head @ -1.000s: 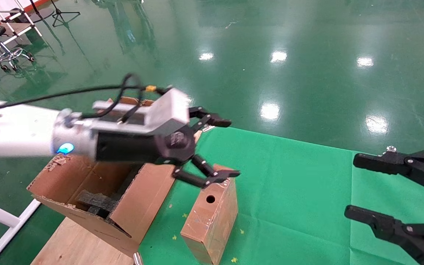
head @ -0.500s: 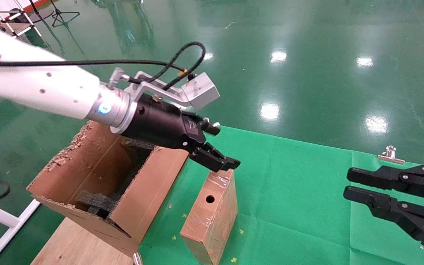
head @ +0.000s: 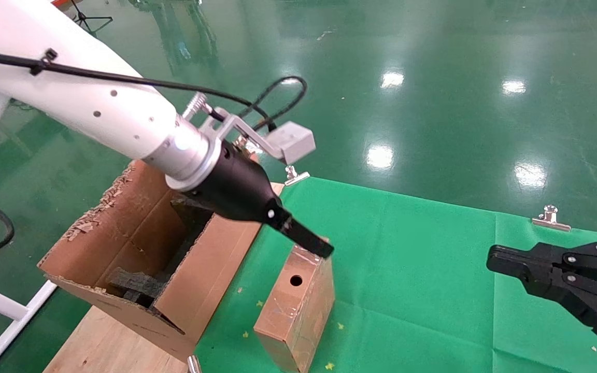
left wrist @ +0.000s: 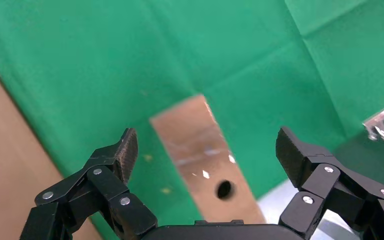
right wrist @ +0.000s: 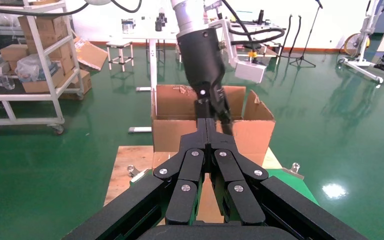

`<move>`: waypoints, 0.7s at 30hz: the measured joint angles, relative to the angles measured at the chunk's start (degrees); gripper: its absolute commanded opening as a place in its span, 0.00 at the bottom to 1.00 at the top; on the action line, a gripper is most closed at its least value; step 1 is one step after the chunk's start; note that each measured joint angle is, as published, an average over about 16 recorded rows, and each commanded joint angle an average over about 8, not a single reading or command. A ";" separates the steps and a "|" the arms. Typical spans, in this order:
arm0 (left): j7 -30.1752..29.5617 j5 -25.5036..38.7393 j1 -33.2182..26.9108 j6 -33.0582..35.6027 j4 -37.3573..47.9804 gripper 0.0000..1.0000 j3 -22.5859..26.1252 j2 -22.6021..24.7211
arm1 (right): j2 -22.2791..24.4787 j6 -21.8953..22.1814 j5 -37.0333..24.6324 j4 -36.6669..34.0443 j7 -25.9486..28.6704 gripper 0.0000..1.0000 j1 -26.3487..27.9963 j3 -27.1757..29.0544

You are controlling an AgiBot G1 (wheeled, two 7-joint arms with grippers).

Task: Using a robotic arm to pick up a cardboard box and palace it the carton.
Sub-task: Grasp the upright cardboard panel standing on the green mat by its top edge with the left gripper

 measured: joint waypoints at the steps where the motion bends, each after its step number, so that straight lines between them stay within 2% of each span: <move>1: -0.64 -0.72 -0.29 -0.06 -0.03 1.00 0.97 0.00 | 0.00 0.00 0.00 0.00 0.00 0.00 0.00 0.00; 11: -3.67 -3.25 -2.52 -1.32 -0.66 1.00 8.87 -0.11 | 0.00 0.00 0.01 0.00 0.00 0.00 0.00 -0.01; 21: -4.07 -2.78 -3.15 -2.97 -1.15 1.00 12.61 0.39 | 0.01 0.01 0.01 0.00 -0.01 0.00 0.00 -0.01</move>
